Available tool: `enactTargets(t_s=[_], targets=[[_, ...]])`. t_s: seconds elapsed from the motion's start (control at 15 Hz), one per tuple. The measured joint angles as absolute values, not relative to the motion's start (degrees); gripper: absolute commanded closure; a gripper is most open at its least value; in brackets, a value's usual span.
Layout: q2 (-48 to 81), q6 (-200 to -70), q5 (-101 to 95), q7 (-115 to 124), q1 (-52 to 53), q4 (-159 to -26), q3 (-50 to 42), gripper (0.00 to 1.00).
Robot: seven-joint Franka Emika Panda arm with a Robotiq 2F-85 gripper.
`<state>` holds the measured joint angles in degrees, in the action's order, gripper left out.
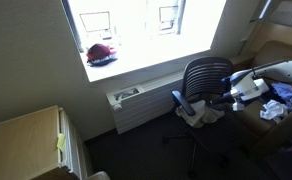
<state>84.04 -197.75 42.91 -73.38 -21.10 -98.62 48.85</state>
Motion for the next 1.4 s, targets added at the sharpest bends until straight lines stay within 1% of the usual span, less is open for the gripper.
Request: enactTargets(t_s=[0.2,0.4,0.53,0.67,0.73,0.8,0.93,1.13,1.2,1.27,1.33,1.4], targets=[[85.5,-197.4,34.9,-65.7,-20.0,-97.6,49.4,0.0],[85.2,-197.5,30.9,-57.8,-16.5,-97.5,48.2,0.0],[84.6,-197.5,25.6,-48.1,-12.0,-97.4,43.6,0.0],[84.2,-197.9,21.5,-38.6,-6.4,-96.7,37.2,0.0],[84.2,-197.9,20.4,-35.0,-3.9,-95.9,34.3,0.21],[84.2,-198.0,20.1,-33.1,-2.1,-95.3,32.7,0.28],[84.2,-197.9,12.0,-24.3,-0.9,-95.2,30.6,0.41],[84.3,-197.9,1.5,-13.2,-1.1,-95.2,28.7,0.61],[84.3,-197.9,-0.8,-10.8,-1.2,-95.2,28.4,0.7],[84.3,-197.9,-2.5,-9.0,-1.3,-95.1,28.1,0.75],[84.3,-197.9,-4.0,-7.5,-1.4,-95.1,27.8,0.84],[84.3,-197.9,-5.1,-6.4,-1.5,-94.9,27.6,0.9]])
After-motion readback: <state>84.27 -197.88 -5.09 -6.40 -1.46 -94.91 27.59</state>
